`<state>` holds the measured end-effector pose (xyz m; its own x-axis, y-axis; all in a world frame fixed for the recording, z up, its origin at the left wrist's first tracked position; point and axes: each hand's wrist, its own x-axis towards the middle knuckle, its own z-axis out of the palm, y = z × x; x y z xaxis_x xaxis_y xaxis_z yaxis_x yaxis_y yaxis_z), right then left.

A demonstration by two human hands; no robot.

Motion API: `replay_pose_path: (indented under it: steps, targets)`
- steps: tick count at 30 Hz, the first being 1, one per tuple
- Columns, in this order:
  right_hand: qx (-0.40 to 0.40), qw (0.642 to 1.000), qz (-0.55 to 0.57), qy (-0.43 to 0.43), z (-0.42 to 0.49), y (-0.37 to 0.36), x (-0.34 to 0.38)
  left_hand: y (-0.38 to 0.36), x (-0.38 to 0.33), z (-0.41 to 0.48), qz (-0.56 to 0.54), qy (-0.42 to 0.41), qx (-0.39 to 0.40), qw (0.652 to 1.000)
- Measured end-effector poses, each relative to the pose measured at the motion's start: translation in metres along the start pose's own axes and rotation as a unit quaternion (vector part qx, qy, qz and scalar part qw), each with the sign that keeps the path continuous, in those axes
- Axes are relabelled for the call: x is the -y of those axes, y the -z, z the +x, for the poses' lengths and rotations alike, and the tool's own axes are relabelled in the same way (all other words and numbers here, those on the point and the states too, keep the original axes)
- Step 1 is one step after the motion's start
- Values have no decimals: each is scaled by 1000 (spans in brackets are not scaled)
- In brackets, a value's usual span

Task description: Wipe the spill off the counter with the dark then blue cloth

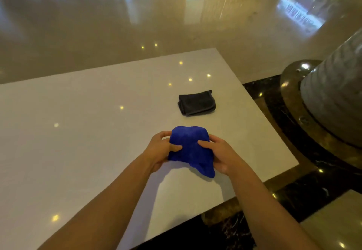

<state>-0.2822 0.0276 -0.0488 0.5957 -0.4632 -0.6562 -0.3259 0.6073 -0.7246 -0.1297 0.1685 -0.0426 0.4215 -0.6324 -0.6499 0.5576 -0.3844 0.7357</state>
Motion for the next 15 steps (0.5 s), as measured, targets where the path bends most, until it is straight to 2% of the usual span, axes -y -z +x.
replay_pose_path:
  steps: [2, 6, 9, 12, 14, 15]
  targets:
    - [-24, 999, -37, 22, 4, 18, 22, -19, -7, 4, -25, -18, 23, 999]
    - [-58, 989, -113, 79, 21, 47, 50, -63, -6, 19, -62, -53, 19, 996]
    - [-93, 965, -220, 104, 36, 65, 60, -82, 9, 29, -76, 5, 28, 997]
    - [-183, 907, -359, 121, 43, 86, 55, -94, 30, 26, 50, 50, -13, 997]
    - [-193, 899, -367, 144, 46, 97, 55, -100, 37, 25, 140, 34, -109, 984]
    - [-167, 901, -372, 146, 48, 100, 56, -99, 38, 28, 162, 29, -132, 977]
